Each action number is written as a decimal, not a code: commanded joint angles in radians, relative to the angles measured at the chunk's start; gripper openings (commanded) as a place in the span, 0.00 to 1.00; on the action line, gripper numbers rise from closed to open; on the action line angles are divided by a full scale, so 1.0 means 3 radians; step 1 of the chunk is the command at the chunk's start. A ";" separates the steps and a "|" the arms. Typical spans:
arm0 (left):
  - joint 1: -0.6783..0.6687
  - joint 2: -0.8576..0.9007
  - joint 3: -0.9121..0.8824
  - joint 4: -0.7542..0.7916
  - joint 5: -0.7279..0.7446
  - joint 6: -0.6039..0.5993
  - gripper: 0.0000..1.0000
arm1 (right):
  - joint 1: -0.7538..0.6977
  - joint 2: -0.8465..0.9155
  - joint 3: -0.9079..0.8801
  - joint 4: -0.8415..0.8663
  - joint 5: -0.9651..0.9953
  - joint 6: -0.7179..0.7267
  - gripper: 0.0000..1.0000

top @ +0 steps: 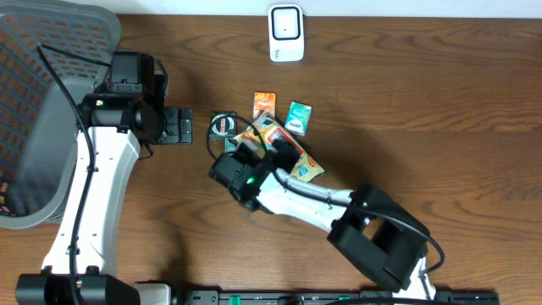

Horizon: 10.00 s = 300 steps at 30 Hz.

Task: Scan the item barcode

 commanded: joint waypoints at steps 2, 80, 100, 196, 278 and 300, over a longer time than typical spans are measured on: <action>-0.0001 0.0019 -0.0023 -0.0004 -0.0031 0.0022 0.98 | -0.0212 0.0116 0.0003 0.0014 0.0090 0.0081 0.99; -0.0001 0.0019 -0.0023 -0.0004 -0.0031 0.0022 0.98 | -0.2886 -0.0984 0.0549 0.0937 -0.7359 0.0701 0.01; -0.0001 0.0019 -0.0023 -0.0004 -0.0031 0.0022 0.98 | -0.2886 -0.0984 0.0549 0.1186 -0.7270 0.1080 0.01; -0.0001 0.0019 -0.0023 -0.0004 -0.0031 0.0022 0.98 | -0.2602 -0.0984 0.0546 -0.0033 -0.3742 0.0998 0.01; -0.0001 0.0019 -0.0023 -0.0004 -0.0031 0.0020 0.98 | -0.2200 -0.0439 0.0598 0.0240 -0.1465 0.0613 0.18; -0.0001 0.0019 -0.0023 -0.0004 -0.0031 0.0022 0.98 | -0.2088 -0.0112 0.0590 -0.0290 -0.2663 0.0388 0.18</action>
